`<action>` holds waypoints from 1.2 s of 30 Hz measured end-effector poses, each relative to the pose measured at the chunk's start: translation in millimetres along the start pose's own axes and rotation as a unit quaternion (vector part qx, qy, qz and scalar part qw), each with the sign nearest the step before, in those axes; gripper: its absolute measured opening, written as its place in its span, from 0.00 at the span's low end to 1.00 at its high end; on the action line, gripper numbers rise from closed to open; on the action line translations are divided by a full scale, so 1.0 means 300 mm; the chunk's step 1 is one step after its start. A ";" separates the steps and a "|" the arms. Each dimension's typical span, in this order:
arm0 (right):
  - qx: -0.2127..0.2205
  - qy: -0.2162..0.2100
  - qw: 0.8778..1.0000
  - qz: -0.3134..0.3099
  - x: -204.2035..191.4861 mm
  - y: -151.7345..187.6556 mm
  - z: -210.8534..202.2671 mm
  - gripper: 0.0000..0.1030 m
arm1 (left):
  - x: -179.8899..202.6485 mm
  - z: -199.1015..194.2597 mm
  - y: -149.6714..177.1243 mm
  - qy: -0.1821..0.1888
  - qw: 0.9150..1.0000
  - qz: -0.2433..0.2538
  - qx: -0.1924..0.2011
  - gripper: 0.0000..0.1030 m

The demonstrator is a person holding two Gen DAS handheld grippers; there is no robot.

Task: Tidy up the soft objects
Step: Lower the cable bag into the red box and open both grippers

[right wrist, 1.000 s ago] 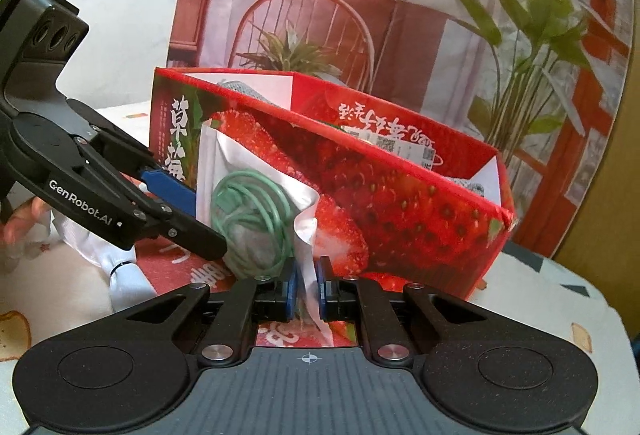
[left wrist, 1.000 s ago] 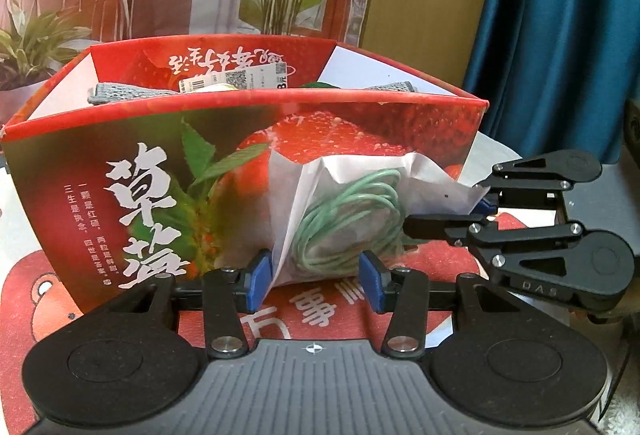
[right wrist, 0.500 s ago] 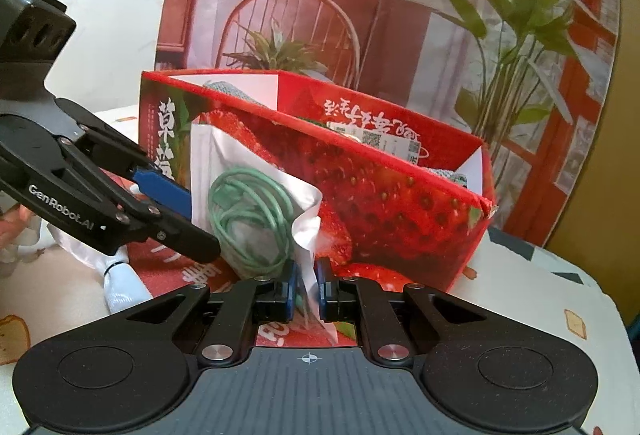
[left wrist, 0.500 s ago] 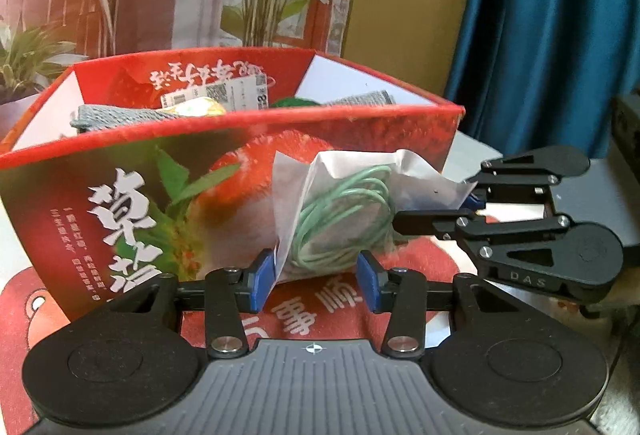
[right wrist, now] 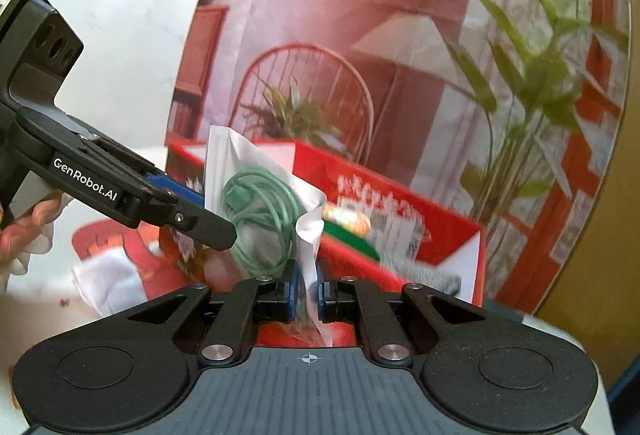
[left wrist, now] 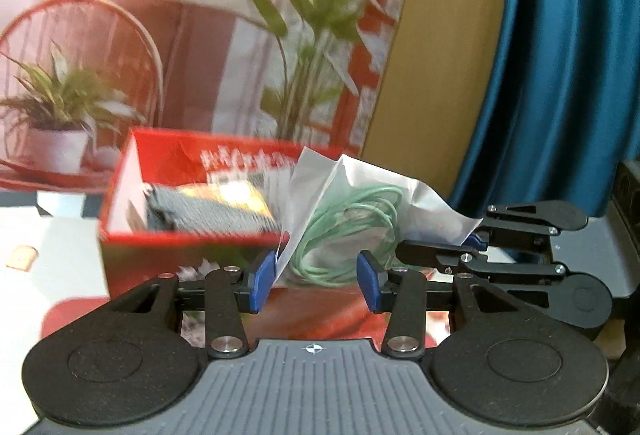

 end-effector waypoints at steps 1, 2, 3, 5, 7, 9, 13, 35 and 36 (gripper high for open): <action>0.005 -0.001 1.000 -0.003 -0.002 -0.019 -0.002 0.08 | -0.003 -0.011 -0.015 -0.003 1.000 -0.002 0.008 0.46; 0.010 -0.003 1.000 -0.007 -0.001 -0.038 -0.002 0.08 | -0.006 -0.021 -0.031 -0.007 1.000 -0.004 0.014 0.46; 0.014 -0.004 1.000 -0.010 -0.003 -0.060 0.000 0.08 | -0.010 -0.034 -0.048 -0.011 1.000 -0.005 0.021 0.46; 0.018 -0.008 1.000 -0.010 -0.003 -0.096 0.006 0.08 | -0.022 -0.054 -0.079 -0.016 0.999 -0.010 0.035 0.46; 0.021 -0.013 1.000 -0.004 0.002 -0.137 0.016 0.09 | -0.039 -0.068 -0.110 -0.020 0.999 -0.017 0.046 0.46; 0.026 -0.019 0.999 0.002 0.009 -0.179 0.031 0.09 | -0.055 -0.073 -0.136 -0.028 0.998 -0.019 0.052 0.46; 0.024 -0.036 0.999 0.017 0.015 -0.247 0.087 0.09 | -0.092 -0.057 -0.168 -0.050 0.998 -0.016 0.039 0.46; -0.207 -0.051 0.948 0.236 0.141 -0.125 0.550 0.10 | -0.221 0.084 -0.131 -0.062 0.997 -0.036 -0.041 0.44; -0.215 -0.045 0.947 0.234 0.137 -0.124 0.556 0.10 | -0.225 0.085 -0.131 -0.066 0.996 -0.036 -0.043 0.44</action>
Point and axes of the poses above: each gripper's, at about its wrist camera, not at the fingertips, and z roughly the way its jaws point, x to its right, y to its underside, the point moved 5 cm from there along z, roughly the way its jaws point, and after that the axes turned 5 degrees about z, right-handed, at the moved point
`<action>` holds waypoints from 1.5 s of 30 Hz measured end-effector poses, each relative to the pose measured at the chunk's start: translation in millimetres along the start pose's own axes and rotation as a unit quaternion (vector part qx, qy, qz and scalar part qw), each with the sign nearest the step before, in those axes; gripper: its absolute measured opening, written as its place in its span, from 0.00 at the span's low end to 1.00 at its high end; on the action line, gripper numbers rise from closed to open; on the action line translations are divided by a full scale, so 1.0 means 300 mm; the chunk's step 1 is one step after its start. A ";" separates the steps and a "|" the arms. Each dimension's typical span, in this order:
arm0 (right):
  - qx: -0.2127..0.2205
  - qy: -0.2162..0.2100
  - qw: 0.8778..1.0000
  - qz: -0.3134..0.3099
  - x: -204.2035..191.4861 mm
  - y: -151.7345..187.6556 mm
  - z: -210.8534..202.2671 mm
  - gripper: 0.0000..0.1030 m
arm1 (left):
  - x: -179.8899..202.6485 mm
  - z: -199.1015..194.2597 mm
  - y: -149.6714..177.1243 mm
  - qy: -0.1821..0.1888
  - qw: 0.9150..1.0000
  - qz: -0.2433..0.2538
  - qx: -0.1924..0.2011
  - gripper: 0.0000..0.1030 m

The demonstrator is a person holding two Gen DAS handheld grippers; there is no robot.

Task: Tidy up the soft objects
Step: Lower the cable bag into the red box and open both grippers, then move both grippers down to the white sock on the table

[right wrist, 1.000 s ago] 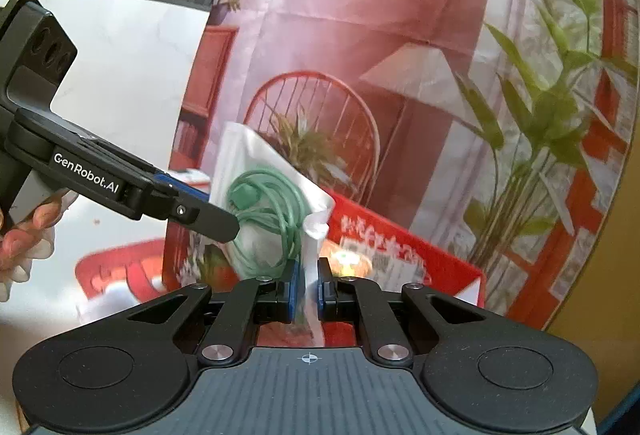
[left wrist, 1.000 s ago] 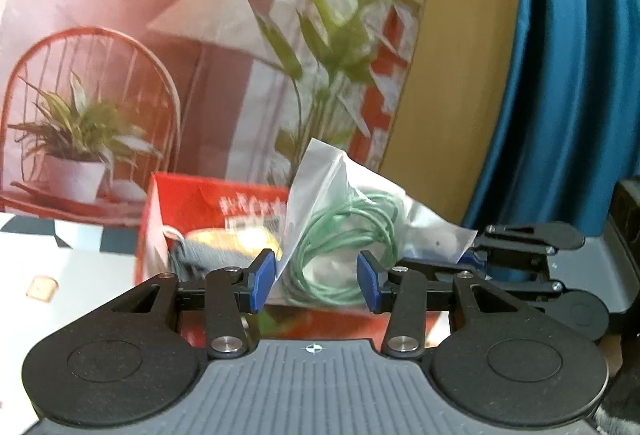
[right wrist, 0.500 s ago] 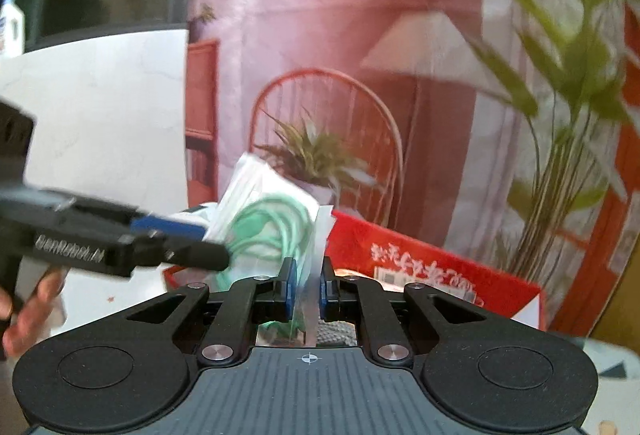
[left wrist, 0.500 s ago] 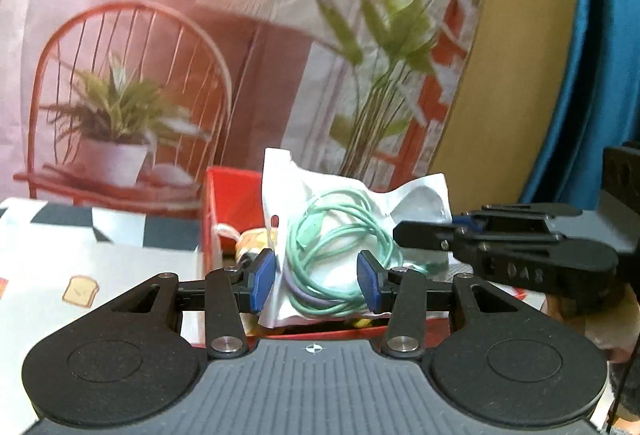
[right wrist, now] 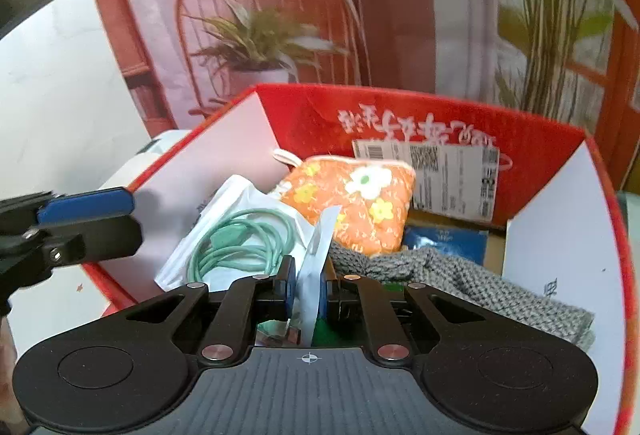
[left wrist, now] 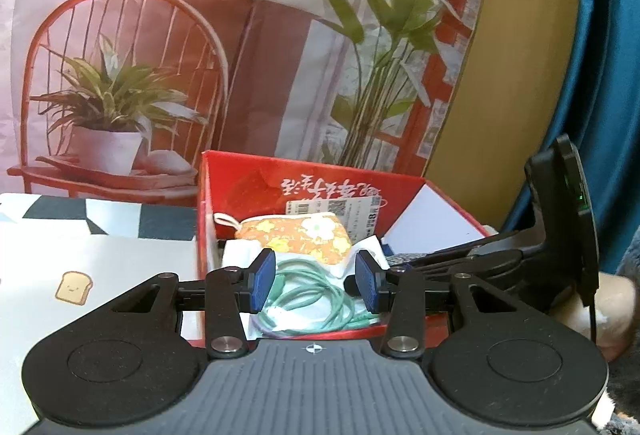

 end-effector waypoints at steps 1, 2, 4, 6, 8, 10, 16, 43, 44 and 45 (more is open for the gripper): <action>-0.005 0.007 1.000 0.001 -0.003 -0.001 0.005 0.11 | -0.002 0.000 0.000 -0.004 1.000 0.000 -0.001 0.44; -0.011 0.012 1.000 0.007 -0.005 -0.002 0.009 0.11 | -0.005 0.000 0.000 -0.009 1.000 0.000 -0.002 0.44; -0.017 0.020 0.999 0.022 -0.002 -0.005 0.009 0.10 | -0.009 -0.002 -0.005 -0.015 1.000 -0.001 -0.004 0.44; -0.017 0.032 0.999 0.028 0.001 -0.008 0.005 0.13 | -0.010 -0.005 -0.009 -0.023 1.000 0.001 -0.007 0.46; -0.008 0.052 0.998 0.025 -0.006 -0.010 -0.011 0.18 | -0.009 -0.009 -0.012 -0.030 0.999 0.005 -0.012 0.46; 0.003 0.074 0.997 0.017 -0.021 -0.011 -0.038 0.33 | -0.011 -0.012 -0.014 -0.042 0.999 0.008 -0.019 0.48; 0.026 0.111 0.993 0.003 -0.025 0.002 -0.138 0.68 | -0.007 -0.042 -0.025 -0.059 0.998 0.005 -0.021 0.60; 0.082 0.116 0.986 0.090 0.123 0.496 -0.512 0.95 | 0.043 -0.153 0.349 -0.085 0.991 -0.018 -0.102 0.84; 0.073 0.115 0.986 0.091 0.126 0.525 -0.505 0.92 | 0.043 -0.146 0.362 -0.088 0.990 -0.017 -0.106 0.79; 0.064 0.117 0.987 0.093 0.131 0.552 -0.499 0.86 | 0.042 -0.138 0.371 -0.090 0.990 -0.018 -0.108 0.77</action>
Point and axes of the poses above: each gripper's, at about its wrist camera, not at the fingertips, and z roughly the way its jaws point, x to its right, y to its underside, the point moved 5 cm from there along z, roughly the way its jaws point, and after that the axes turned 5 degrees about z, right-handed, at the moved point
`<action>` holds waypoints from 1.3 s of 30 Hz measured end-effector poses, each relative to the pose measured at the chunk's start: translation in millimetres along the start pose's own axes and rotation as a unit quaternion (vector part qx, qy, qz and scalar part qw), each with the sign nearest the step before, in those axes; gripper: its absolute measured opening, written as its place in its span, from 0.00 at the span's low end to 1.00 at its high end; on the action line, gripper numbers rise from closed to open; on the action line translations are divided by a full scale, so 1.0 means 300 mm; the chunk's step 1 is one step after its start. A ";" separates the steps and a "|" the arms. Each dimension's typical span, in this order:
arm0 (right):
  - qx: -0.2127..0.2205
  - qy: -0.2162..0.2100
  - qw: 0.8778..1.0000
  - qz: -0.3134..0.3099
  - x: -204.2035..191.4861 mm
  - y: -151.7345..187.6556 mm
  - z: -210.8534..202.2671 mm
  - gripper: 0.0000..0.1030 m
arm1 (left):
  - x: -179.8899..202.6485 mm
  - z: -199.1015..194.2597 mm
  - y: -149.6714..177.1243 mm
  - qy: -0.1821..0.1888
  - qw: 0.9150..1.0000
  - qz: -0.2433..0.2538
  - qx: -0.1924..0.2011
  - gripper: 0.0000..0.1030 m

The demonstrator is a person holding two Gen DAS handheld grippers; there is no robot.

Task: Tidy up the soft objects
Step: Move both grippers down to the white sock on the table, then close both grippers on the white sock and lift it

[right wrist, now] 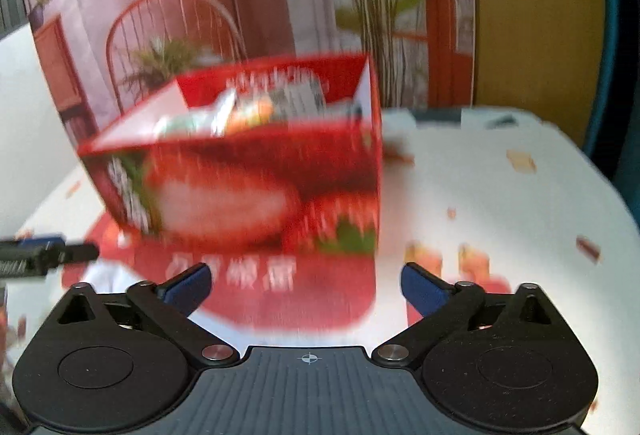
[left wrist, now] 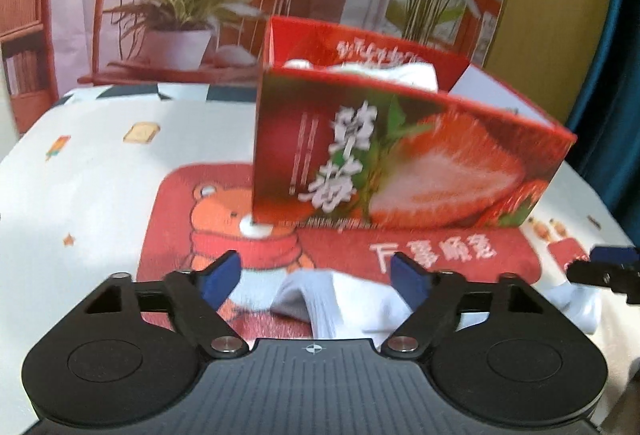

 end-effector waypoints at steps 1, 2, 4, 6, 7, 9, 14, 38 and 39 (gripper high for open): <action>-0.009 0.003 1.000 0.004 0.008 0.024 0.003 0.82 | -0.001 0.008 0.008 -0.001 1.000 -0.002 -0.001 0.77; -0.016 0.004 1.000 0.013 0.020 0.043 0.004 0.80 | -0.002 0.013 0.016 0.000 1.000 -0.007 -0.002 0.74; -0.027 -0.001 0.999 0.030 0.040 0.076 0.003 0.78 | 0.008 0.028 0.033 0.021 1.000 -0.011 -0.012 0.67; -0.038 -0.002 0.999 0.039 0.051 0.103 0.010 0.73 | 0.022 0.042 0.049 0.011 1.000 0.009 -0.016 0.56; -0.045 -0.005 0.998 0.046 0.055 0.114 0.019 0.67 | 0.023 0.042 0.054 0.001 1.000 0.018 -0.014 0.43; -0.048 -0.008 0.997 0.064 0.069 0.122 0.030 0.60 | 0.011 0.042 0.059 -0.015 1.000 0.018 -0.017 0.27; -0.046 -0.030 0.995 0.081 0.081 0.121 0.041 0.38 | -0.009 0.021 0.070 -0.015 1.000 0.005 -0.015 0.20; 0.000 -0.044 0.999 0.003 0.027 0.110 0.120 0.26 | 0.009 -0.028 0.127 -0.046 0.999 -0.003 -0.025 0.18; 0.001 -0.047 0.999 0.007 0.030 0.110 0.116 0.29 | 0.008 -0.029 0.127 -0.046 0.999 -0.002 -0.024 0.18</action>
Point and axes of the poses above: each gripper's, at about its wrist camera, not at the fingertips, and z roughly the way its jaws point, x to its right, y to its underside, the point moved 5 cm from there along z, roughly the way its jaws point, and after that the axes turned 5 degrees about z, right-handed, at the moved point
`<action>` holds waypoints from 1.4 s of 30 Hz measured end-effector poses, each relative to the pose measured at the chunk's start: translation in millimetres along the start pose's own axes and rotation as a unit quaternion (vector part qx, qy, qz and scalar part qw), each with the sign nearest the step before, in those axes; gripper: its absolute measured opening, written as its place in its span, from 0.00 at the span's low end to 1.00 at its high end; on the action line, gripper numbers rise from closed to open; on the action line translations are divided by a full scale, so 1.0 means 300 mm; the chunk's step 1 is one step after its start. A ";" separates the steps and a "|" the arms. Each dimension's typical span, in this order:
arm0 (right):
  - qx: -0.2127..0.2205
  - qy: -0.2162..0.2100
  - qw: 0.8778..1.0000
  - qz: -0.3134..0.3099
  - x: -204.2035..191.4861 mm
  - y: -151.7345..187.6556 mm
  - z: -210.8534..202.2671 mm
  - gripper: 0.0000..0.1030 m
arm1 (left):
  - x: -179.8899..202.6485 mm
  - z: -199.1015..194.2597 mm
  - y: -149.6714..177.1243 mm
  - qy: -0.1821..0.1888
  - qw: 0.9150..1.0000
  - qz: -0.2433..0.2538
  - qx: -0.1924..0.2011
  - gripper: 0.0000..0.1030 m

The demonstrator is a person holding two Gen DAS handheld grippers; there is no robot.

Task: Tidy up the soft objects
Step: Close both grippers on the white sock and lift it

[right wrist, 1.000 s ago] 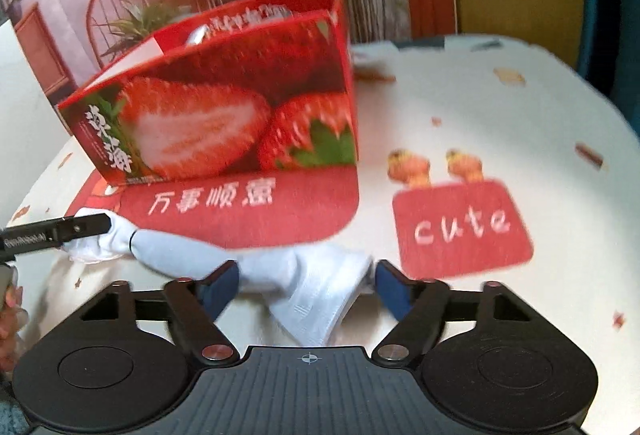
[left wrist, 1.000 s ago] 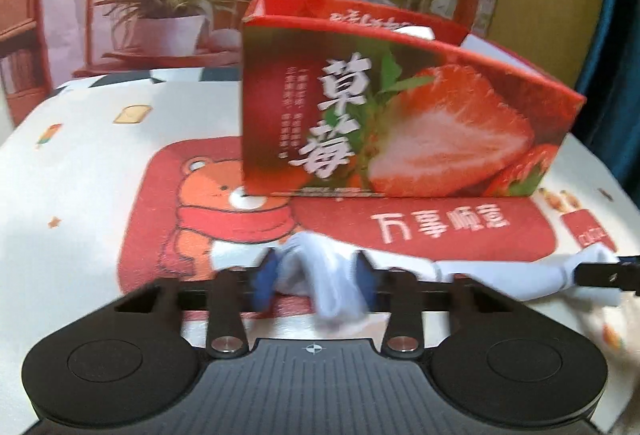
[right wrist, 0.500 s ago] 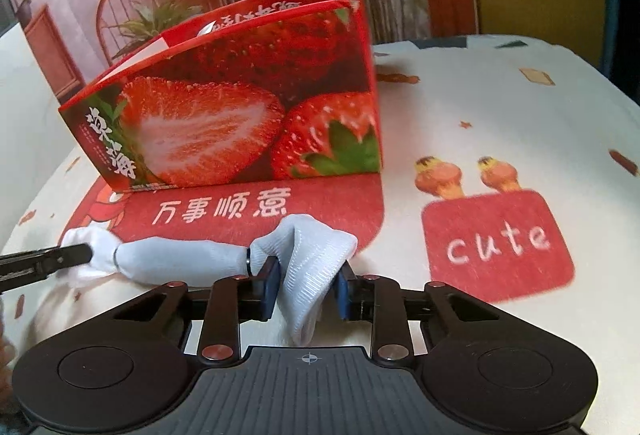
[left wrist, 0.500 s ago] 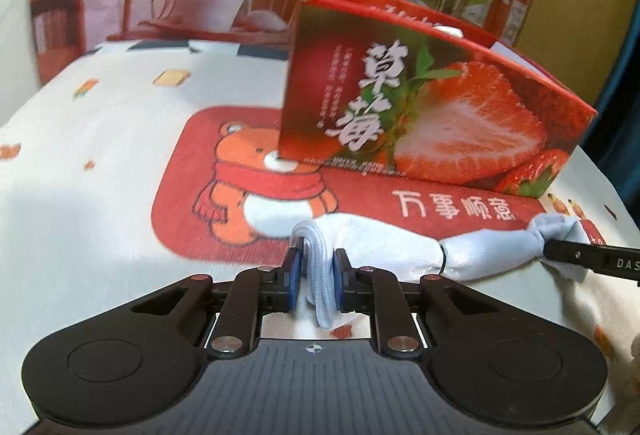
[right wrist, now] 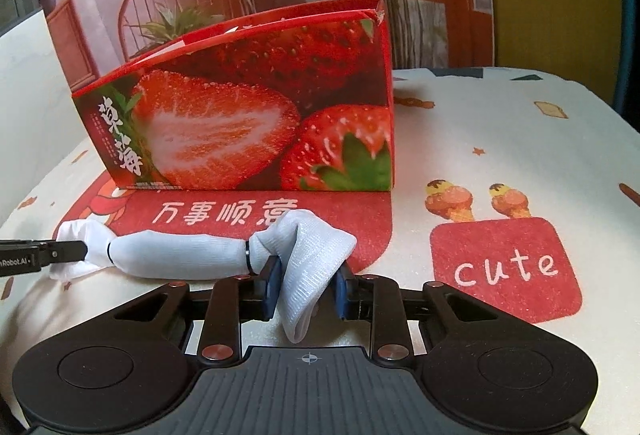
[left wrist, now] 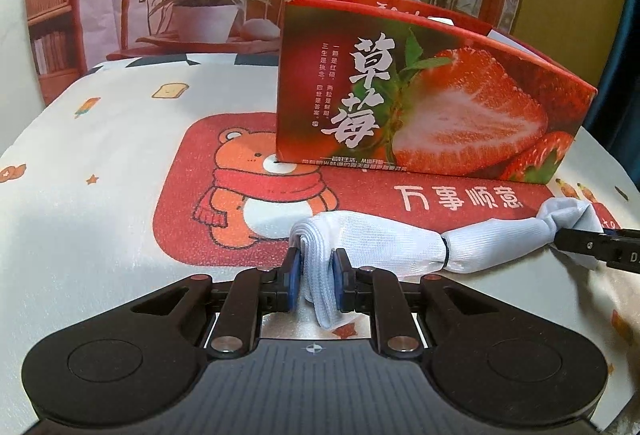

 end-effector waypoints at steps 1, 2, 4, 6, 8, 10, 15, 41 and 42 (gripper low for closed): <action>0.002 -0.003 1.000 0.003 0.002 0.001 -0.004 0.33 | -0.002 0.000 0.000 0.001 1.000 0.000 0.000 0.18; 0.006 -0.002 1.000 0.007 0.005 0.000 -0.011 0.35 | -0.003 0.000 0.000 0.001 1.000 0.000 0.001 0.18; 0.020 -0.007 1.000 0.020 0.015 -0.007 -0.028 0.48 | -0.001 0.001 -0.001 0.001 1.000 0.001 0.001 0.18; 0.034 -0.016 0.998 0.041 0.030 -0.021 -0.045 0.53 | -0.002 0.001 -0.001 0.001 1.000 0.002 0.001 0.18; 0.043 -0.031 0.996 0.068 0.048 -0.035 -0.057 0.54 | -0.003 0.001 -0.001 0.001 1.000 0.002 0.002 0.18; 0.042 -0.036 0.995 0.081 0.061 -0.036 -0.056 0.52 | -0.003 0.001 -0.001 0.001 1.000 0.003 0.002 0.18; 0.031 -0.037 0.995 0.089 0.073 -0.024 -0.042 0.38 | -0.003 0.001 -0.001 0.002 1.000 0.002 0.002 0.18; 0.181 -0.095 0.978 -0.025 -0.166 -0.568 -0.232 0.20 | -0.006 -0.189 -0.576 -0.016 0.985 0.034 0.171 0.09; 0.179 -0.088 0.979 -0.028 -0.169 -0.589 -0.214 0.20 | -0.003 -0.165 -0.592 -0.019 0.986 0.038 0.163 0.09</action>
Point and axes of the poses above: each gripper's, at about its wrist camera, not at the fingertips, and z roughly the way its jaws point, x to its right, y to its underside, the point moved 5 cm from there along z, roughly the way its jaws point, and after that the axes turned 5 degrees about z, right-handed, at the moved point
